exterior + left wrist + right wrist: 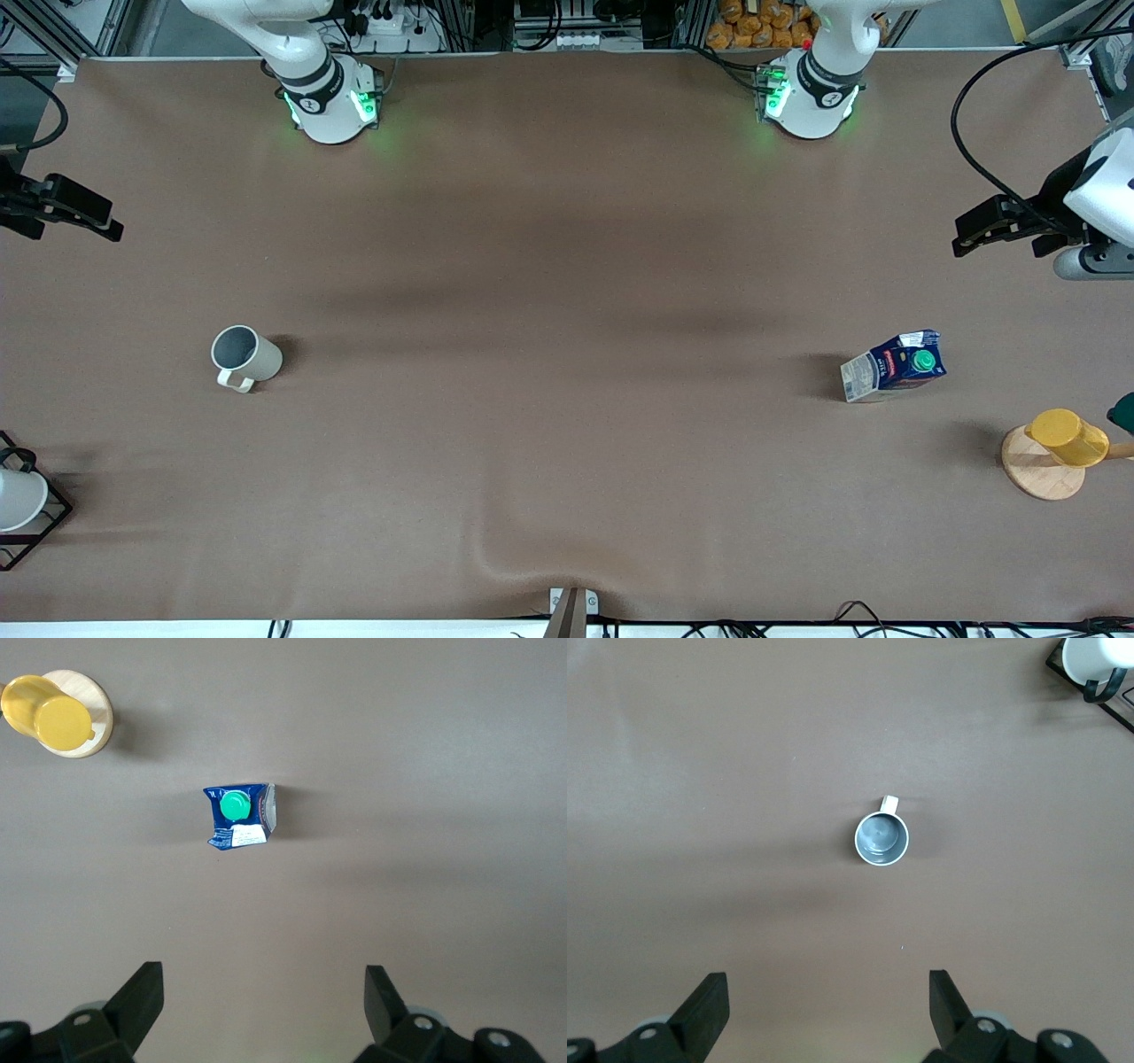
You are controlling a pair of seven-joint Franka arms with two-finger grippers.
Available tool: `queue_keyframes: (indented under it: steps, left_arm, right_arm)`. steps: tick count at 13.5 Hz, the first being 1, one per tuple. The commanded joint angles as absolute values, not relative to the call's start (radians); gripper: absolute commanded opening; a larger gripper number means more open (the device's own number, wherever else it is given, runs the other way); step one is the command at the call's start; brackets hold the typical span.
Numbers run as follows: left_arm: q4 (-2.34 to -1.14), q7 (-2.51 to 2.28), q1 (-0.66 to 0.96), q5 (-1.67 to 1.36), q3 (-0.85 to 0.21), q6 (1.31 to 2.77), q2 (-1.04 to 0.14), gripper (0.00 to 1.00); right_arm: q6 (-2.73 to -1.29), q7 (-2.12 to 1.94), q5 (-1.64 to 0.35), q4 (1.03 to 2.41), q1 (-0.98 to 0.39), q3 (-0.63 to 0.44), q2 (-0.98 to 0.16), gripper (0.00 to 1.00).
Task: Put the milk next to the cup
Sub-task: 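Reach the right gripper down toward the white mug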
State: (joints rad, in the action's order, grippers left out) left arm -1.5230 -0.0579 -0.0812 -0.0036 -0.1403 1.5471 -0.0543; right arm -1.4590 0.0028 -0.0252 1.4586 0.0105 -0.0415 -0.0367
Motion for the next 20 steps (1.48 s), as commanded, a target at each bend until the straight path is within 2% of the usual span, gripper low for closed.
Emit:
queue_keyframes:
  steps: [1, 7, 9, 13, 20]
  left_arm:
    - [-1.503, -0.026, -0.092, 0.005, -0.144, 1.536, -0.055, 1.0]
    - [-1.509, -0.02, -0.106, 0.005, -0.144, 1.537, -0.061, 1.0]
    - [-1.509, -0.017, -0.109, 0.002, -0.144, 1.537, -0.058, 1.0]
    - [-1.505, -0.012, -0.107, 0.008, -0.144, 1.536, -0.063, 1.0]
    - [-1.511, -0.008, -0.141, 0.011, -0.144, 1.539, -0.107, 1.0]
  right_arm:
    - [-1.468, 0.028, -0.009, 1.463, -0.002, -0.054, -0.063, 1.0]
    - [-1.586, 0.031, -0.011, 1.466, 0.043, -0.055, -0.253, 1.0]
    - [-1.667, 0.028, -0.008, 1.491, 0.048, -0.057, -0.326, 1.0]
    - [-1.92, 0.017, -0.006, 1.719, 0.142, -0.057, -0.365, 1.0]
    - [-2.06, 0.017, -0.008, 1.968, 0.175, -0.057, -0.367, 1.0]
